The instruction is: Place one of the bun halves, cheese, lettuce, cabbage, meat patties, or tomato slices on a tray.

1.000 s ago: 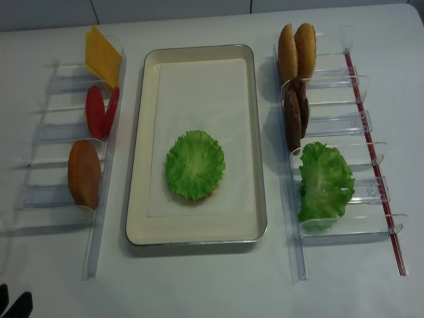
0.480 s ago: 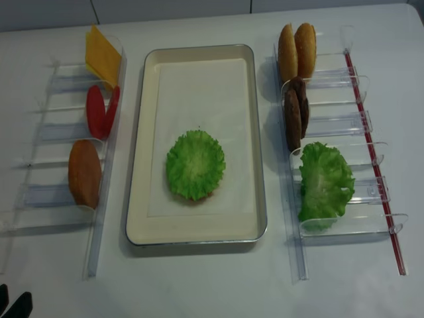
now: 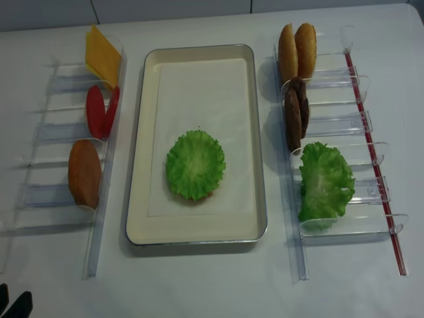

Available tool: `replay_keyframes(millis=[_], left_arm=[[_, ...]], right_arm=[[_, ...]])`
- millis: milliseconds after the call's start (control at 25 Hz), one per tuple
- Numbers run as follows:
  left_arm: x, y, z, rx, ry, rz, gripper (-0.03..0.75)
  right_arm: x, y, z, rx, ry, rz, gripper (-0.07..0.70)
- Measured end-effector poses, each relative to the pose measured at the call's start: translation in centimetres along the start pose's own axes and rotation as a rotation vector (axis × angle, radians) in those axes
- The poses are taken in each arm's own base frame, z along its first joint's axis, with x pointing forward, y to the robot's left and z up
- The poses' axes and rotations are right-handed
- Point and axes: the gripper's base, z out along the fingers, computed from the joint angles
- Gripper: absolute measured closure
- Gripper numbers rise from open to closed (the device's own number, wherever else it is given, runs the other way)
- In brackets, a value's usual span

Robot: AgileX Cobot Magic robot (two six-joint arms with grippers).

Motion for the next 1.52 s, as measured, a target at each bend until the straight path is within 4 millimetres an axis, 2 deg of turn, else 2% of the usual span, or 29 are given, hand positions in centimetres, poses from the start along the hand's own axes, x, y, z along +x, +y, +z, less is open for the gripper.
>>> replay_keyframes(millis=[1520], left_arm=[[0.0,0.0,0.0,0.0,0.0,0.0,0.483]], right_arm=[[0.0,-0.04,0.0,0.005,0.0,0.002,0.322]])
